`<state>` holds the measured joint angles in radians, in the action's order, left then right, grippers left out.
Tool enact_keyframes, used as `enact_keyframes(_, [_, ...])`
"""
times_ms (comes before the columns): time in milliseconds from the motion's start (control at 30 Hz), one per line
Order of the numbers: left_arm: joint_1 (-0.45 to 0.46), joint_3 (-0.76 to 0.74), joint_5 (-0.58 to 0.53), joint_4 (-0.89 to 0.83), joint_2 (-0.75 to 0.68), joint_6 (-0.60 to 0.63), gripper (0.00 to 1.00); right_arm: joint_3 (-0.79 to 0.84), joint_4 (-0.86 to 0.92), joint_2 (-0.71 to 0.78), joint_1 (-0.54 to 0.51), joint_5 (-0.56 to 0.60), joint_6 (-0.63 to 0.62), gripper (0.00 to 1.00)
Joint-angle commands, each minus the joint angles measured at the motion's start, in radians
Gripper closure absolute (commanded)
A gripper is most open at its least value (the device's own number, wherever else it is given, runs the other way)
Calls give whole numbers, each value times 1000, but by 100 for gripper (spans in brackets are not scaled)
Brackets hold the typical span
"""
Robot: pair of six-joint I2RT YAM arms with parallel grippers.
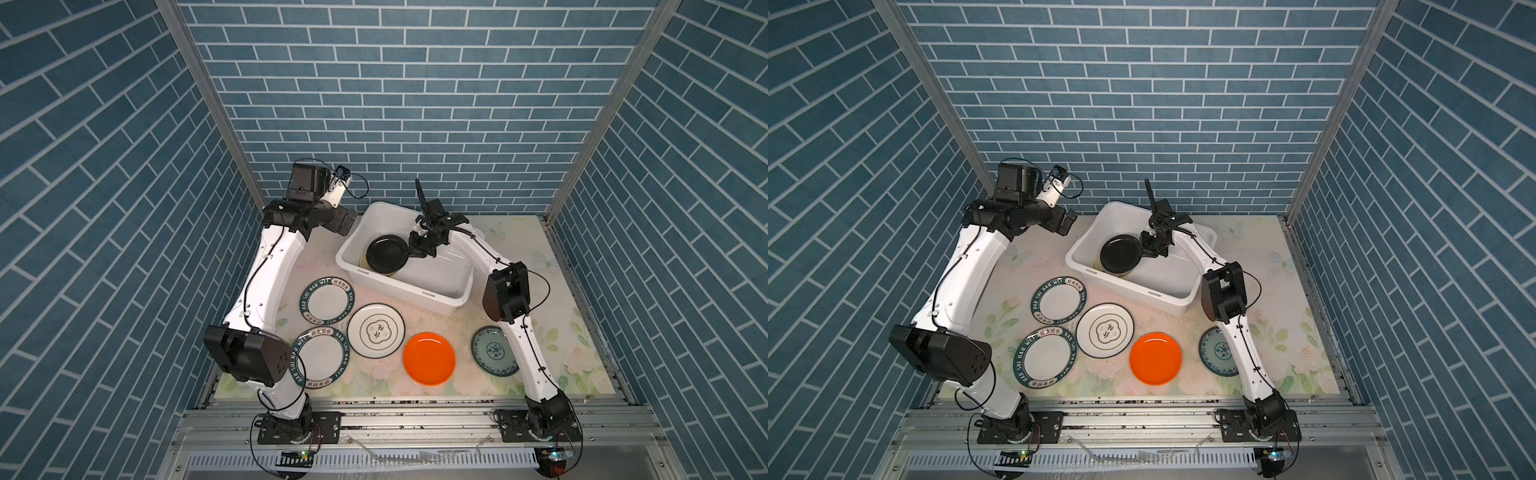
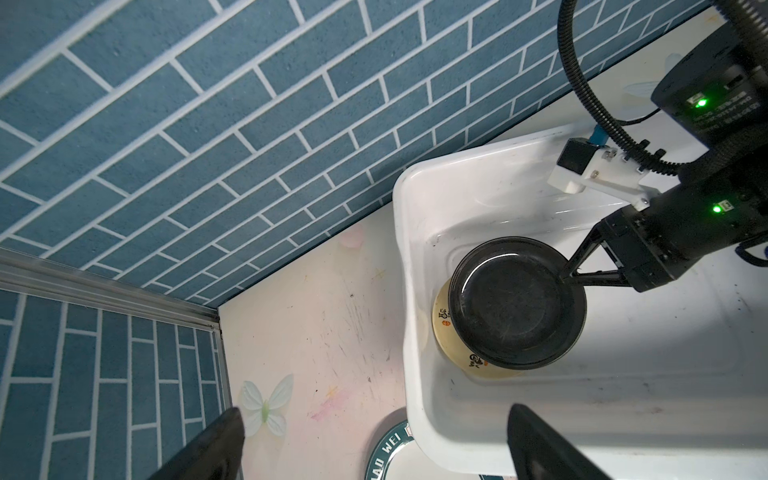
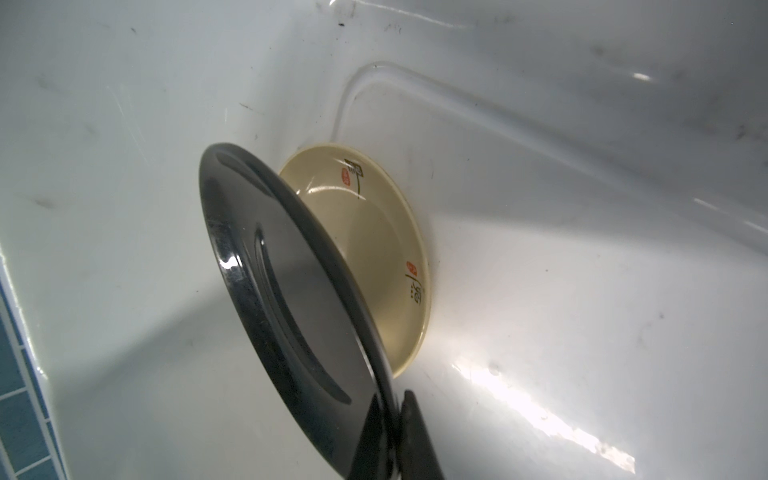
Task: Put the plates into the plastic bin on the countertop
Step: 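Lower the black plate onto the cream plate inside the bin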
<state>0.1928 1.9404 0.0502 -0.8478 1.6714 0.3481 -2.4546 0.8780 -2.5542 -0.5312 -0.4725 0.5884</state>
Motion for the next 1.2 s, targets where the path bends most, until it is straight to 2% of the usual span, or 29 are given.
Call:
enact_keyframes(0, [-14, 12, 29, 5, -8, -23, 0, -37, 12, -34, -7, 7, 33, 99])
enact_keyframes(600, [-29, -3, 43, -5, -9, -40, 0, -63, -20, -91, -25, -2, 75, 97])
enact_keyframes(1167, [-33, 10, 56, -16, 4, -48, 0, -65, -16, -107, -30, -8, 85, 87])
